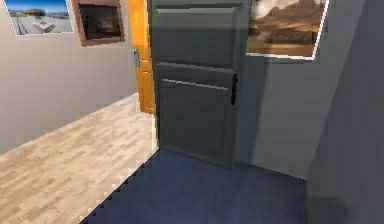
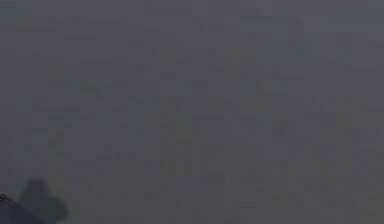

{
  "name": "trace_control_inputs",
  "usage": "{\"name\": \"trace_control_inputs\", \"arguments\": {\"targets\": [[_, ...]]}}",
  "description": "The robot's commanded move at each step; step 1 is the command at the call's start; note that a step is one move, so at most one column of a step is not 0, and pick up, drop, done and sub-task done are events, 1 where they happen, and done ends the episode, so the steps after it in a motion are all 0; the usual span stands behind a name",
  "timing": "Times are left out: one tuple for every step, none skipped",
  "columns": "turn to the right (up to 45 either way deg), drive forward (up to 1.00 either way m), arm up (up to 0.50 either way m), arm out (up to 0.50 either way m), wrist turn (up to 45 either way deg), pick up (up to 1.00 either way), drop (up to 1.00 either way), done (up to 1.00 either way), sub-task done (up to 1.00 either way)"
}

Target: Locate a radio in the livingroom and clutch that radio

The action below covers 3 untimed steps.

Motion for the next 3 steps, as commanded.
{"name": "trace_control_inputs", "arguments": {"targets": [[-18.0,0.0,0.0,0.0,0.0,0.0,0.0,0.0,0.0],[0.0,0.55,0.0,0.0,0.0,0.0,0.0,0.0,0.0],[-9.0,0.0,0.0,0.0,0.0,0.0,0.0,0.0,0.0]]}}
